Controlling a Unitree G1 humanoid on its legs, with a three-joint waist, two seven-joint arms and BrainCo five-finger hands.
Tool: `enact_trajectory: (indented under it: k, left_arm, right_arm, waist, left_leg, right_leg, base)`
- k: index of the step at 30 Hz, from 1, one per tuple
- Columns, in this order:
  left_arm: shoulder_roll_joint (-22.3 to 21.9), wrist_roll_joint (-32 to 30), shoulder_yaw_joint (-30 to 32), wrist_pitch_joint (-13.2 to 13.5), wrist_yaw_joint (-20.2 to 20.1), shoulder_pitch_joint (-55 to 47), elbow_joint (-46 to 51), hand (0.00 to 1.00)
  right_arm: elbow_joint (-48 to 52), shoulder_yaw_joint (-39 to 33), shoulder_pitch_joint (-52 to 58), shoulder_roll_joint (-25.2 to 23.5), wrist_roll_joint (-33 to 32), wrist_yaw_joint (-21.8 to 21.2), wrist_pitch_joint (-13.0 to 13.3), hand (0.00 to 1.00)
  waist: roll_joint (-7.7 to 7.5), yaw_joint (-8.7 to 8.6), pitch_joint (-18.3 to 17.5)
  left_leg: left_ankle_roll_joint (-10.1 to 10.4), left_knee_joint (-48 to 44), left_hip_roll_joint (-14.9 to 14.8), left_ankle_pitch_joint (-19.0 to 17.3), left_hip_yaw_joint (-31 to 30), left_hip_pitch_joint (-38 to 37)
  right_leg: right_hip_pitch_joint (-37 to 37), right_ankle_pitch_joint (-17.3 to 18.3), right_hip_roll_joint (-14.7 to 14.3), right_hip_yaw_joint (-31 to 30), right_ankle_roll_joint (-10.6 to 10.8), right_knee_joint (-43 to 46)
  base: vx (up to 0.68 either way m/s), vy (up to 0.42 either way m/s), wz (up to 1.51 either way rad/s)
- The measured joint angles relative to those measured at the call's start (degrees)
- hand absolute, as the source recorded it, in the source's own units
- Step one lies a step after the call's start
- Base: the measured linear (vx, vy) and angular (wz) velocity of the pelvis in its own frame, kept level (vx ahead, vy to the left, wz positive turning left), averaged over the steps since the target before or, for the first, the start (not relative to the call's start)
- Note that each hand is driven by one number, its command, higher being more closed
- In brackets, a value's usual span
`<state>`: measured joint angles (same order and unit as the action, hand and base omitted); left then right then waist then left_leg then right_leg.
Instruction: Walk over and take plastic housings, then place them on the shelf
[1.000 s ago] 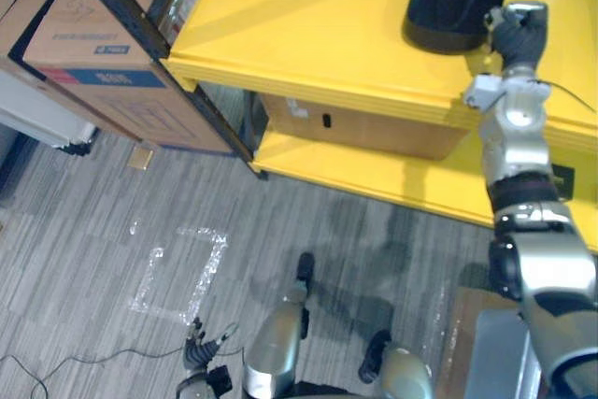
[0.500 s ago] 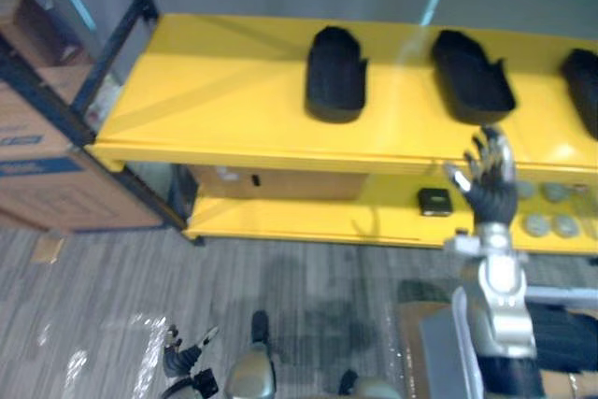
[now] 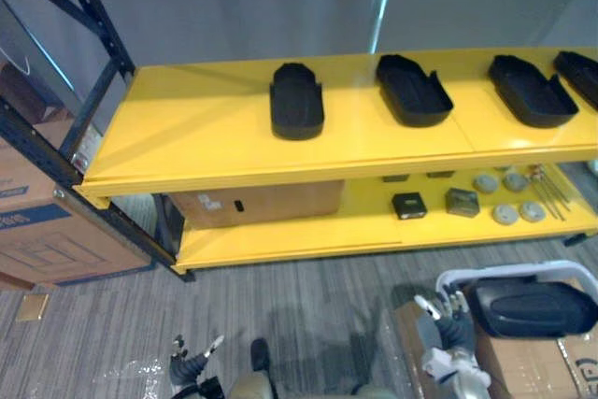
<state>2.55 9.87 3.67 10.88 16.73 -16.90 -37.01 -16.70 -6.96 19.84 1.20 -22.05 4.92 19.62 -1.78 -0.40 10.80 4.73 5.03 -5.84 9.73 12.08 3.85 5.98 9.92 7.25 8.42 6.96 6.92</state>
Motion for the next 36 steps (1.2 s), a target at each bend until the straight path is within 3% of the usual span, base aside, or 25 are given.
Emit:
enact_trajectory:
  k: [2,4,5,6,8,13,16,19,23,26,27,28,30,31,34,36]
  left_arm:
    - [1.3,-1.8,-1.6,-2.1,-2.8,0.9,-0.1,0.00]
    - [4.3,-4.9,-6.0,-6.7,-9.7,3.8,-2.0,0.00]
    - [5.2,-7.0,-7.5,-7.7,-11.8,4.9,-2.8,0.00]
    - [7.3,-11.9,-11.6,-9.6,-16.0,7.6,-4.8,0.00]
    - [10.0,-16.3,-19.8,-12.7,-21.7,11.9,-8.1,0.00]
    - [10.1,-17.1,-29.3,-17.6,-27.0,15.5,-9.2,0.00]
    - [9.1,-17.1,-32.7,-19.1,-27.0,16.8,-8.9,0.00]
    - [8.0,-17.1,-34.4,-19.4,-25.9,17.5,-7.7,0.00]
    - [7.2,-16.6,-36.4,-20.9,-24.3,17.3,-6.5,0.00]
    - [6.8,-15.5,-34.8,-21.8,-23.3,15.2,-6.9,0.00]
    - [6.3,-14.1,-32.5,-21.2,-22.2,14.8,-6.8,0.00]
    - [5.6,-13.0,-30.6,-20.8,-21.2,14.5,-7.2,0.00]
    - [5.8,-12.0,-26.8,-18.8,-20.5,14.4,-8.9,0.00]
    - [6.4,-11.9,-23.9,-17.6,-19.6,14.0,-9.3,0.00]
    - [8.5,-10.0,-19.9,-14.7,-18.1,13.7,-9.2,0.00]
    - [8.4,-9.5,-18.3,-13.4,-17.2,13.6,-9.3,0.00]
  right_arm:
    - [0.3,-0.1,-0.9,0.0,0.0,0.2,1.2,0.00]
    - [2.4,0.0,-1.6,0.0,1.3,0.7,1.9,0.00]
    - [3.3,0.0,-1.8,0.1,2.2,1.2,1.9,0.00]
    - [5.1,0.0,-1.8,0.9,3.3,1.9,1.7,0.00]
    - [7.9,-0.4,-3.2,4.2,4.6,2.8,0.6,0.00]
    - [9.8,-7.1,-3.0,8.5,4.0,2.7,0.2,0.00]
    - [9.8,-9.1,-0.8,8.6,3.1,2.7,0.3,0.00]
    - [9.8,-9.1,0.8,8.4,4.9,5.4,0.3,0.00]
    - [9.5,-9.3,0.1,8.0,6.1,7.9,0.5,0.00]
    - [9.5,-8.4,-1.2,7.9,7.5,7.7,0.5,0.00]
    - [9.6,-7.5,-3.3,9.1,8.5,7.7,0.4,0.00]
    - [9.6,-6.2,-5.7,11.1,8.9,7.6,0.2,0.00]
    - [9.5,-4.8,-8.6,11.8,8.7,7.6,-0.1,0.00]
    - [9.5,-4.1,-8.9,11.8,8.7,7.6,-0.2,0.00]
    - [9.6,-2.2,-9.3,11.8,8.3,7.4,-0.5,0.00]
    - [9.6,-1.3,-10.7,12.2,8.3,7.4,-1.0,0.00]
  waist:
    - [-0.71,-0.01,-0.2]
    - [-0.98,-0.27,-0.3]
    - [-0.98,-0.52,-0.3]
    - [-0.95,-0.98,-0.3]
    - [-1.24,-3.41,-0.2]
    - [-1.41,-8.44,0.0]
    - [-1.75,-10.58,0.0]
    - [-1.17,-11.79,0.4]
    - [-0.62,-11.74,1.1]
    - [-0.99,-10.85,0.9]
    - [-0.32,-9.30,1.1]
    - [1.18,-8.53,1.3]
    - [1.19,-7.99,1.7]
    - [0.87,-7.79,1.9]
    - [-1.18,-6.44,2.4]
    - [-0.78,-6.09,2.7]
  left_leg:
    - [-0.3,0.0,-0.2,-0.2,1.2,-0.1]
    - [-0.3,0.0,-0.5,-0.8,4.3,-1.4]
    - [-0.4,0.0,-0.5,-0.9,4.9,-1.8]
    - [-0.3,0.0,-0.8,-1.4,6.8,-2.7]
    - [0.0,-0.1,-1.2,-2.6,11.2,-4.9]
    - [0.4,0.0,-3.0,-4.1,19.0,-7.3]
    - [0.6,0.0,-3.4,-4.8,21.0,-8.7]
    - [0.6,0.0,-3.4,-4.9,21.8,-8.6]
    - [0.3,-2.0,-2.5,-4.4,20.4,-7.6]
    - [0.8,-11.0,-2.5,-9.6,10.5,-4.2]
    - [0.9,-19.5,-3.1,-15.2,1.3,-0.5]
    - [3.1,-24.6,-4.1,-20.6,-5.0,1.4]
    - [3.4,-30.3,-4.6,-25.5,-5.4,3.4]
    - [2.5,-32.4,-4.8,-26.9,-5.0,4.6]
    - [1.8,-34.0,-3.7,-27.4,-5.0,6.7]
    - [1.4,-34.9,-3.3,-27.6,-5.9,8.0]
  right_leg:
    - [-0.3,-0.6,-0.1,-1.3,0.4,-0.6]
    - [-0.6,-1.3,0.0,-4.3,0.2,-1.0]
    - [-0.8,-1.6,-0.1,-5.3,0.2,-1.0]
    - [-1.0,-2.1,-0.2,-7.1,0.3,-1.0]
    - [-1.7,-3.2,-0.3,-11.9,1.2,-0.9]
    - [-4.4,-6.9,-1.6,-18.6,2.7,-0.9]
    - [-4.4,-7.3,-2.0,-19.8,2.5,-0.8]
    - [-5.3,-7.5,-2.1,-19.9,2.3,-0.8]
    - [-7.2,-6.3,-1.2,-19.7,1.1,-0.8]
    - [-8.1,-6.2,-0.8,-22.3,1.3,-0.7]
    - [-9.6,-7.1,-1.8,-24.4,1.7,-0.6]
    - [-10.9,-8.0,-3.5,-26.3,1.6,-0.5]
    - [-11.4,-8.5,-4.0,-27.4,1.5,-0.4]
    - [-11.9,-8.7,-3.6,-27.5,1.5,-0.4]
    - [-13.2,-9.3,-2.4,-27.1,0.5,-0.5]
    - [-13.5,-9.4,-2.0,-26.1,0.6,-0.6]
  base:
    - [0.05,0.012,-0.30]
    - [0.08,0.018,-0.60]
    - [0.08,0.014,-0.75]
    - [0.09,0.008,-0.85]
    - [0.08,0.020,-1.07]
    - [0.03,0.018,-0.85]
    - [-0.01,-0.010,-0.43]
    - [-0.05,-0.039,-0.20]
    - [-0.08,-0.047,-0.16]
    - [-0.07,0.019,-0.43]
    - [-0.13,0.129,-1.18]
    - [-0.13,0.162,-1.25]
    - [-0.14,0.223,-0.77]
    - [-0.14,0.208,-0.32]
    - [-0.09,0.150,0.00]
    - [-0.03,0.084,0.21]
